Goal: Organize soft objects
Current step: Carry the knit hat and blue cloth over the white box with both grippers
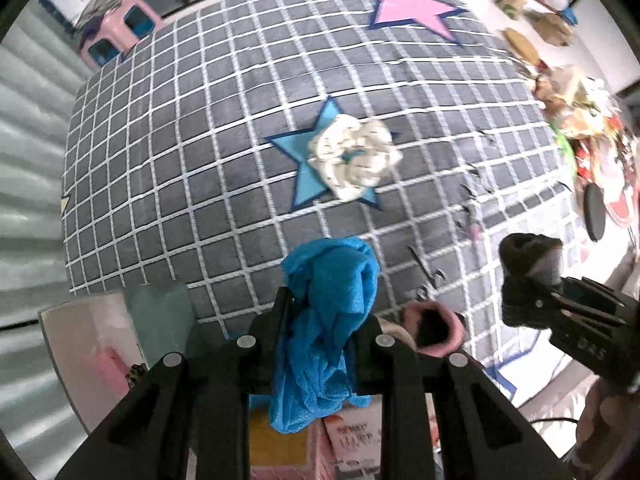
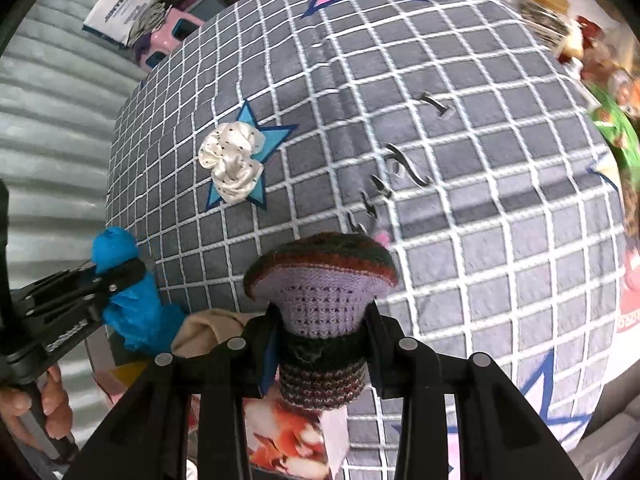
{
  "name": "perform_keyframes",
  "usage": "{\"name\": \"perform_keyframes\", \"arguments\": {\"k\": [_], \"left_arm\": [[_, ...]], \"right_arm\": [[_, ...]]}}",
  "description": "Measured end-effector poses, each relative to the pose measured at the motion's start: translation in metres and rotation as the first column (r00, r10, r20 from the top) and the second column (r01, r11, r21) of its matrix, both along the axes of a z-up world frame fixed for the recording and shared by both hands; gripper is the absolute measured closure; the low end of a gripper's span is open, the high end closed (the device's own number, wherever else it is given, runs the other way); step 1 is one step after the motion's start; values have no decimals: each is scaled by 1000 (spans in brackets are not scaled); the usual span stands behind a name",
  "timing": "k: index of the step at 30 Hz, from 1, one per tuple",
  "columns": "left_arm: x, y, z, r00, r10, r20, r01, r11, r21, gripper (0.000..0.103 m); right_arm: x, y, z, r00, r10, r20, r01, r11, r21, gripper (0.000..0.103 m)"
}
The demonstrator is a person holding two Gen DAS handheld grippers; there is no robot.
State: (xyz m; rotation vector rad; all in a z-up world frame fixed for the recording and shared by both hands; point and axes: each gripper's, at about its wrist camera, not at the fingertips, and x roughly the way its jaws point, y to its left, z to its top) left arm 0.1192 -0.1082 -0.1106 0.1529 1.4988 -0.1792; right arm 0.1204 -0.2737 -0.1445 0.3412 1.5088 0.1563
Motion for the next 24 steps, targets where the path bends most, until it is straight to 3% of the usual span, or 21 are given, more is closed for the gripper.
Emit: {"name": "perform_keyframes", "arguments": {"k": [15,24], "left_arm": [[-68,-20,34,979,-196,52,202,969,-144,78],[-128,-10,55,941,-327,86,338,925,-172,78]], "right_arm": [[-97,-24,31,985,-171,-23,169,983,-66,66],[-152,5,36,978,-197,-68,192,978,-81,66]]}}
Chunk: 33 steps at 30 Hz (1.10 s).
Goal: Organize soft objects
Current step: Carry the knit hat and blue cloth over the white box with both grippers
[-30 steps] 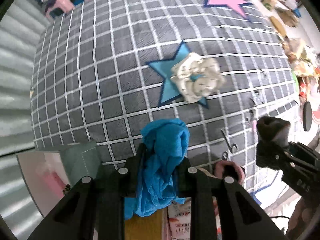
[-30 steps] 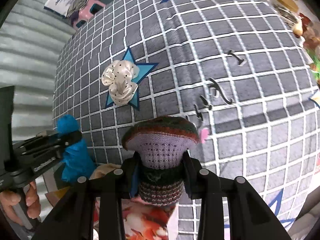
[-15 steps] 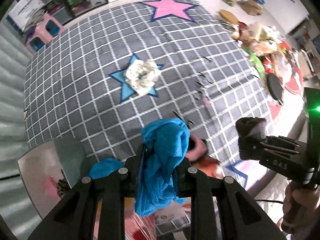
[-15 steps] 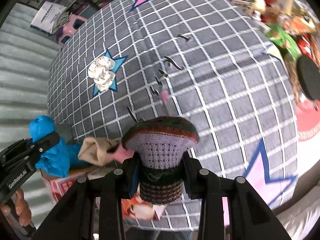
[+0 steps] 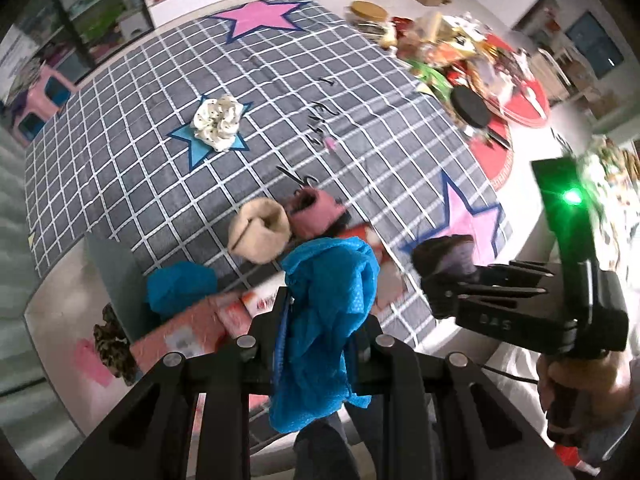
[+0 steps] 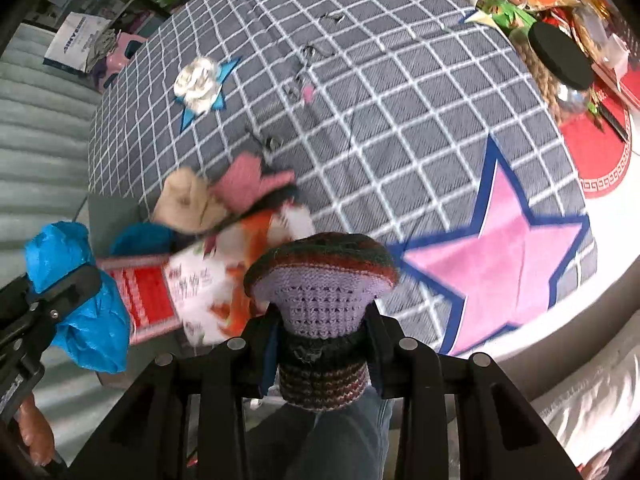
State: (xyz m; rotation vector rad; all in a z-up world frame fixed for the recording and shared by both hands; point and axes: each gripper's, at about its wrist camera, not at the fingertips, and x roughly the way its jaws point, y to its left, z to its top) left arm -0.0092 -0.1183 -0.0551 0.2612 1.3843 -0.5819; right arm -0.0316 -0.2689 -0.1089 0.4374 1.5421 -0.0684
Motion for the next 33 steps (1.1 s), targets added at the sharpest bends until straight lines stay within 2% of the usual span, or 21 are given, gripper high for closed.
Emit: {"name": "perform_keyframes", "arguments": {"k": [9,15,20,27,33], "left_arm": [[-47,36,16,997,-72,32,72,997,-28,78],[-68,66,21,998,-41,48,43,998,-40,78],[-78,94,25,998,20,63,-17,999,-49,78],[-86,138,28,987,141,79,-136,989,-64,78],[-91,175,29,961,265,85,-259,963,-75,78]], "right_arm": [[-42,45,1,999,26,-30,-26,1000,14,66],[-60,77,3,995,88,-38,-87,996,18,66],[-63,111,10,982,190,-9,-189,981,42,66],[-69,171,23,923,382,40,-383,923,42,66],[-71,208,35,863,499,76,-503,864,32,66]]}}
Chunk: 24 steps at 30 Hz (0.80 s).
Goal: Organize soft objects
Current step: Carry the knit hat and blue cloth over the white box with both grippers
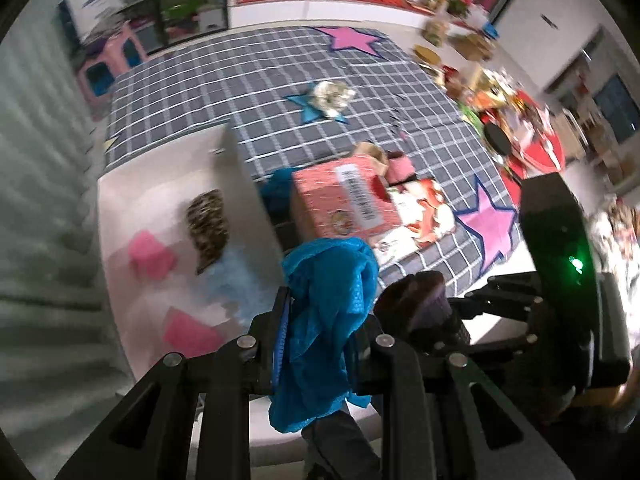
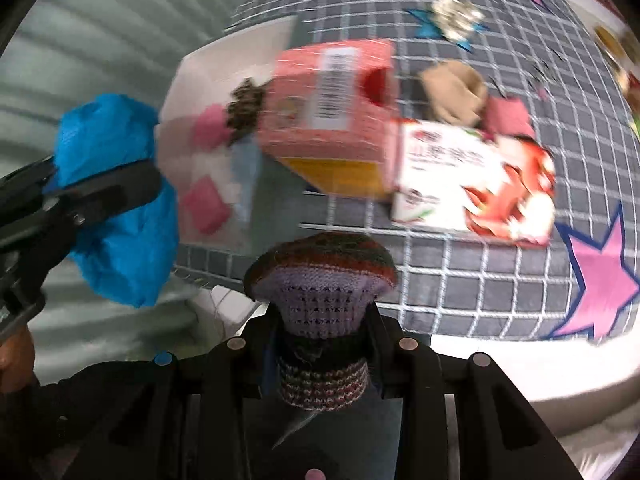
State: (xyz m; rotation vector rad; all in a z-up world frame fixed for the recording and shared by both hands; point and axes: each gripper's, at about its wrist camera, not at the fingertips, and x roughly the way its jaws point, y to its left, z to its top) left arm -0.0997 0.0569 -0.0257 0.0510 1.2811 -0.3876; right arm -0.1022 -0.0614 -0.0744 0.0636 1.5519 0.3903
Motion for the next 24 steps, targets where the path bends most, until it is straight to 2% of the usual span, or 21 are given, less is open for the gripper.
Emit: {"name": "perform_keyframes", "arguments": {"k": [10,24], "left_arm": [[0,58,-5,978,208,9,-208,978,13,78],[-7,94,-19,942,334,-15,-334,943,7,78]], "right_arm": [[8,41,25,989,128,70,-128,992,0,66],[19,89,28,964,250,91,-250,968,-9,66]]}}
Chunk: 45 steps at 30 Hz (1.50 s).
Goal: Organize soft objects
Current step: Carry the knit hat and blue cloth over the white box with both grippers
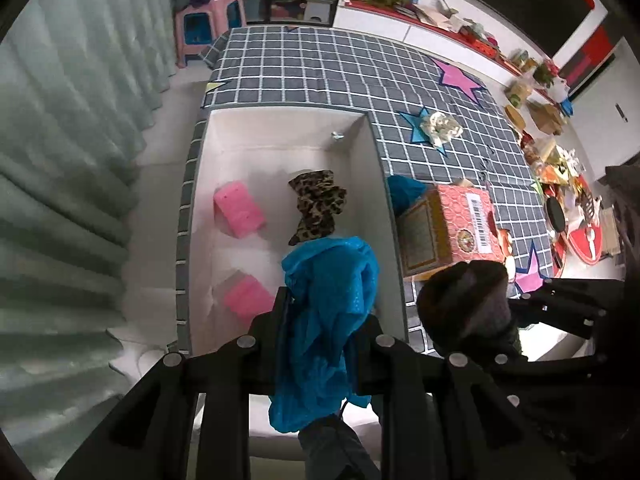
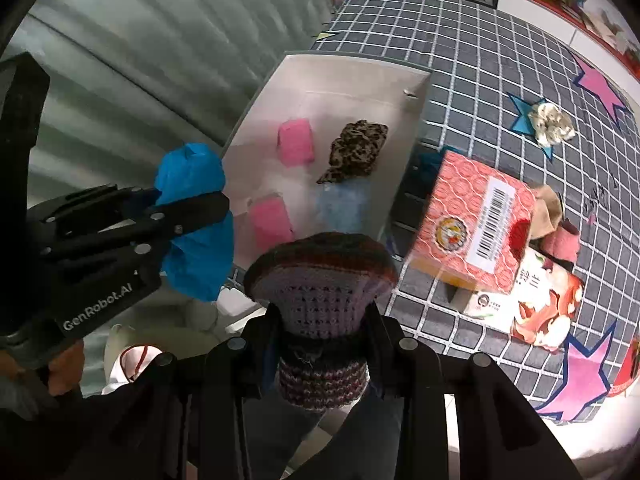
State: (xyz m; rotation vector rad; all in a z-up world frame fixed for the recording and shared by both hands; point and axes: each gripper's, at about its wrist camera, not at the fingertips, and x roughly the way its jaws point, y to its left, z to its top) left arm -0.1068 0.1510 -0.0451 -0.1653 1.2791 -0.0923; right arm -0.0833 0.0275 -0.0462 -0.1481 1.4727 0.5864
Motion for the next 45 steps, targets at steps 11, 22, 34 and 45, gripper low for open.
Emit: {"name": "perform_keyframes", "arguments": {"k": [11,22,34,45], "left_arm": [[1,19,-4,997,77,-1,-77,997,-2,78],[2,34,-20,991,129,-43,-127,991,36,77],[2,31,-45,986,125,-113,-123,992,31,77],[-1,27,-60,980,119,-158,-112,992,50,76]], "right_arm": [[9,10,1,1000,22,1,-22,1000,-5,66],[22,22,-7,1000,9,-29,-9,1000,11,66],[27,30,-17,998,19,-62,-19,1000,9,66],[26,33,-35,994,16,-105,-16,1000,3,66]]}}
